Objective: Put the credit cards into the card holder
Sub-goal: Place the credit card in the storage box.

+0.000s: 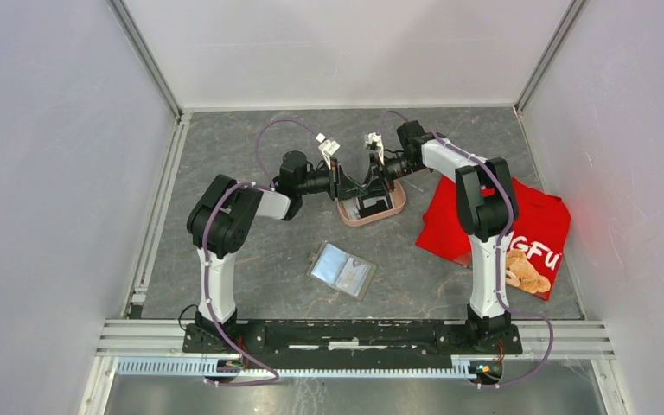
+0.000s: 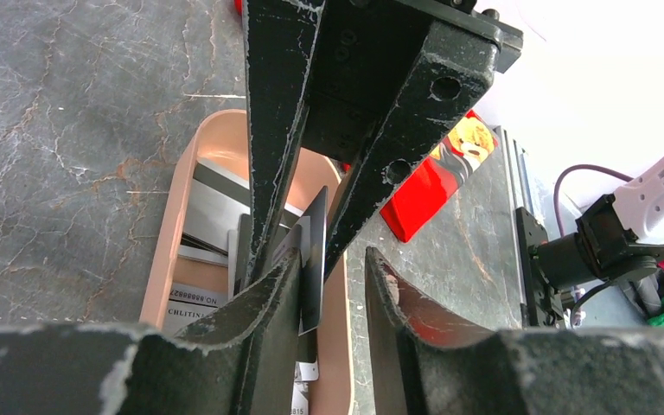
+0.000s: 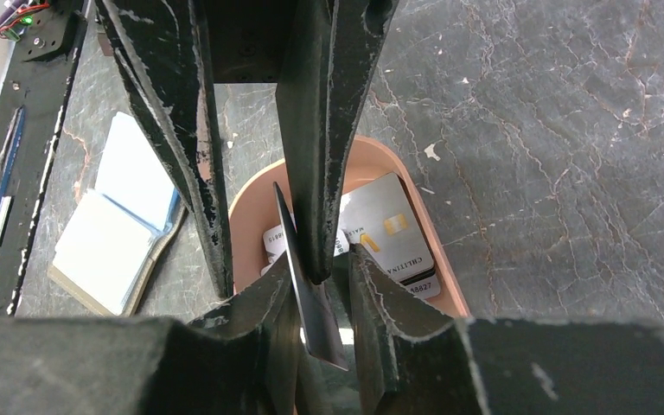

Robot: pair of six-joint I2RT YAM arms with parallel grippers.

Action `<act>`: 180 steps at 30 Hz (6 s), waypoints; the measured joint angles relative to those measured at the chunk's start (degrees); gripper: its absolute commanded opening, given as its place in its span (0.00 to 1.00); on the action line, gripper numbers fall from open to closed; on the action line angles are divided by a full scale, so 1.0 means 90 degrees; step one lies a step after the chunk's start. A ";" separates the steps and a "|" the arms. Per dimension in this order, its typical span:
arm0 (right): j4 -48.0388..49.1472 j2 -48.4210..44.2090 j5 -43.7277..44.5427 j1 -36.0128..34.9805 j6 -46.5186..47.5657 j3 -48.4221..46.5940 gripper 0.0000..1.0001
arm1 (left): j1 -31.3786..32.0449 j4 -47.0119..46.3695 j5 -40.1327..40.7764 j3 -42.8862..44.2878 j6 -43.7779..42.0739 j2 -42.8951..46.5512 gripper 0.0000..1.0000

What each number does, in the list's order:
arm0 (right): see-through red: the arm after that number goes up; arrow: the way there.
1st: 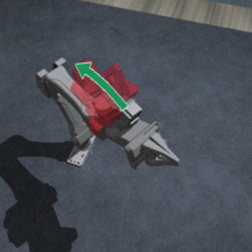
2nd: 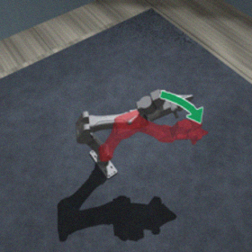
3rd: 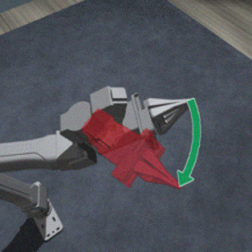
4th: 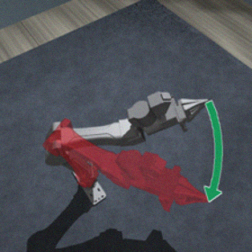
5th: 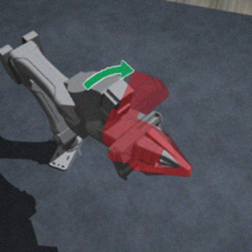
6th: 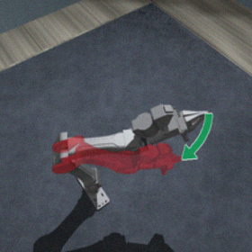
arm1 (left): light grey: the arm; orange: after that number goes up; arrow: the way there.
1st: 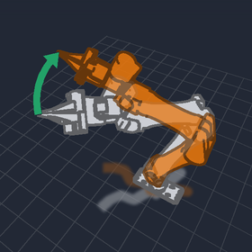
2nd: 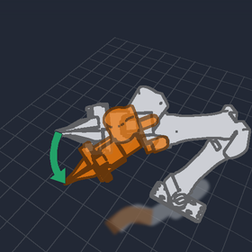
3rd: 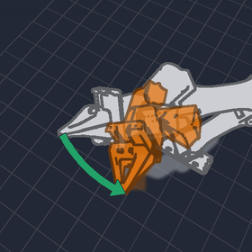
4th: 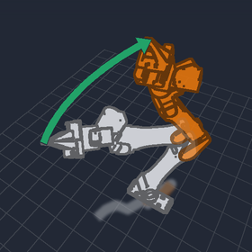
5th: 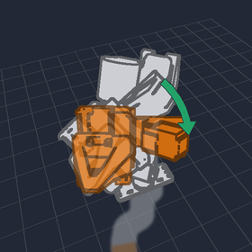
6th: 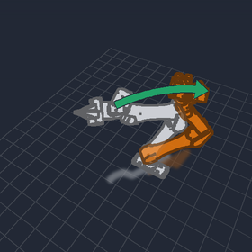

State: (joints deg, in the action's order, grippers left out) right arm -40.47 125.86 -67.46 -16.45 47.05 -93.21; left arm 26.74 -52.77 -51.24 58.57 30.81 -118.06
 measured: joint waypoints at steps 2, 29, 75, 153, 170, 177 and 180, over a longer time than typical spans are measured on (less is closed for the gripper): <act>0.0007 0.0000 -0.0010 0.0017 -0.0046 0.0002 0.30 | 0.0000 0.0002 0.0022 0.0007 -0.0002 0.0000 0.36; -0.0673 0.0119 -0.0177 0.0384 0.0765 -0.0051 0.22 | 0.0046 0.0517 -0.0036 0.0367 -0.0012 -0.0151 0.42; -0.0665 0.0381 -0.0852 0.0304 0.0486 -0.0163 0.25 | 0.0231 0.0882 -0.0155 0.0580 -0.0199 -0.0469 0.26; -0.0602 -0.0073 0.0556 0.0758 0.0398 -0.0124 0.36 | 0.0010 0.2324 0.0886 0.0712 -0.0248 0.0209 0.46; 0.0282 -0.1032 0.1617 0.0651 -0.0090 0.0359 0.39 | 0.0301 0.4507 0.2101 0.0624 -0.0913 0.1562 0.46; 0.0721 -0.1185 0.1634 0.0294 -0.0542 0.0709 0.21 | 0.0855 0.5469 0.3123 0.0646 -0.0889 0.1559 0.45; 0.1090 -0.1314 0.1758 0.0153 -0.1107 0.1258 0.14 | 0.0981 0.5707 0.3366 0.0792 -0.0879 0.1360 0.46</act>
State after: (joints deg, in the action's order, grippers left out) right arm -30.65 114.04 -51.64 -15.07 37.08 -81.89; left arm 35.57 -1.41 -20.95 65.69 22.90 -105.82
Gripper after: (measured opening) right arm 0.199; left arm 0.456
